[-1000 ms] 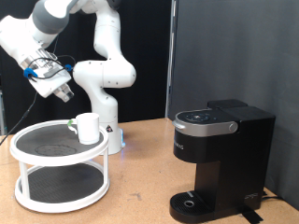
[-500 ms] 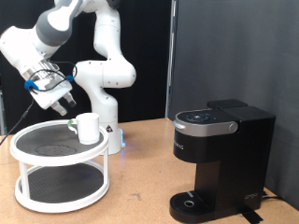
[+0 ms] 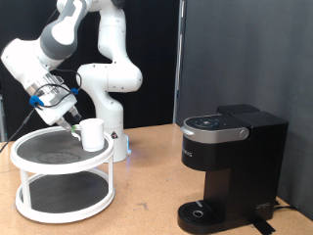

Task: Make a cup of coffee with the keurig machine

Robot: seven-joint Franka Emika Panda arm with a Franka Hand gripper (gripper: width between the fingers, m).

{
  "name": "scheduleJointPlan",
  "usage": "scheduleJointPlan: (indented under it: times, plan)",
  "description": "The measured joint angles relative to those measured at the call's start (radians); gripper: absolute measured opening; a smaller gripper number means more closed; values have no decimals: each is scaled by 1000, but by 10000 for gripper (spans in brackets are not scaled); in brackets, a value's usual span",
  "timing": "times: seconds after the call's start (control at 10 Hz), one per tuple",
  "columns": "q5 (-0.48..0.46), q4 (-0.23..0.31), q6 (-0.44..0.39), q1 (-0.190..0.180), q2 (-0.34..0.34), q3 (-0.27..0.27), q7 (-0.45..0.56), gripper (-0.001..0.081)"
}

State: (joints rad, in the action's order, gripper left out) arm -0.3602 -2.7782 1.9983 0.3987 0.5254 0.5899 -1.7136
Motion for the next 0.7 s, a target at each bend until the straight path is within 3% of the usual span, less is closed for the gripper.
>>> scheduleJointPlan:
  times: [0.4, 0.5, 0.6, 0.7]
  plan:
    - [-3, -10, 2, 0, 0, 15, 41, 734]
    - [-3, -10, 1, 0, 0, 17, 42, 607]
    - [-4, -10, 1, 0, 0, 19, 43, 607]
    - [-5, -10, 1, 0, 0, 21, 43, 467]
